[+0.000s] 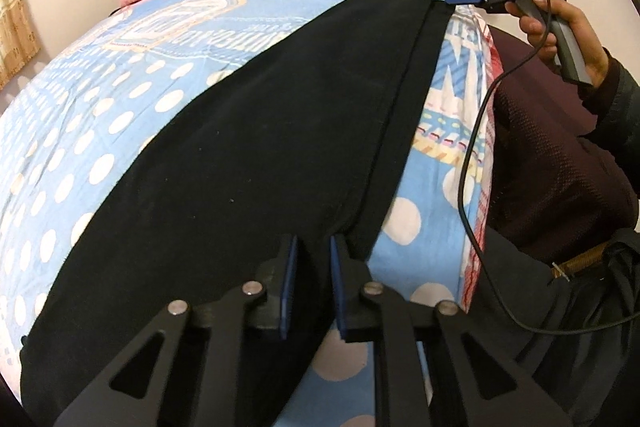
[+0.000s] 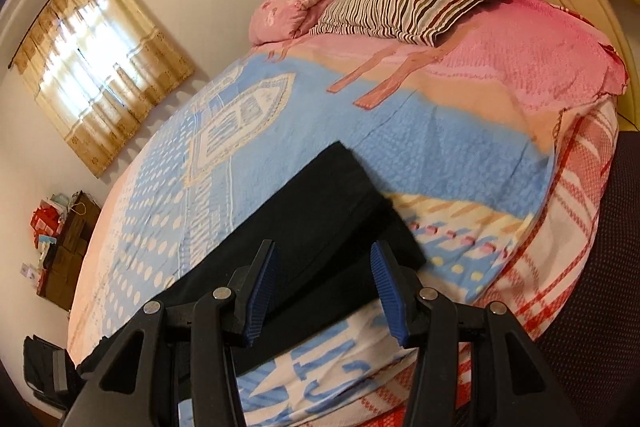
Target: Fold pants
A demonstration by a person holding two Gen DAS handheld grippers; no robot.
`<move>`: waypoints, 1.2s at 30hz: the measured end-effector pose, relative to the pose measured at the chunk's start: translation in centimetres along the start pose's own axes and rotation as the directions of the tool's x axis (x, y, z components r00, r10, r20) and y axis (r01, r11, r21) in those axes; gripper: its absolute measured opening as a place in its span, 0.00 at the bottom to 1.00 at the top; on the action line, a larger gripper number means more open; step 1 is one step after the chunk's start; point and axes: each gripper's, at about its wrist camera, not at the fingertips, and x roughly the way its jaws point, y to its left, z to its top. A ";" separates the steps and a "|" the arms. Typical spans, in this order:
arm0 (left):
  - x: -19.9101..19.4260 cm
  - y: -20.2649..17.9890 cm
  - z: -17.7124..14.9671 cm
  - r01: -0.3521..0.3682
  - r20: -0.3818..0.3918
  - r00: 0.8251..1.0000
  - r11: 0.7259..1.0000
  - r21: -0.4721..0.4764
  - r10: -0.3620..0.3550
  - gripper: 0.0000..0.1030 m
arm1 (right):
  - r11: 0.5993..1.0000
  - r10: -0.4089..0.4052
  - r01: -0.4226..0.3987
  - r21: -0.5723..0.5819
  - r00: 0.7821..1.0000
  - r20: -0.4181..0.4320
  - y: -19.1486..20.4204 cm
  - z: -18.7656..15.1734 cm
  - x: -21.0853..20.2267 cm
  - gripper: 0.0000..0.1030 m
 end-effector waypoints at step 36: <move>-3.1 0.3 -0.6 0.078 0.092 0.993 0.995 -0.065 -0.071 0.02 | 0.999 -0.014 0.012 0.045 0.999 0.044 -2.9 0.6 -0.5 0.06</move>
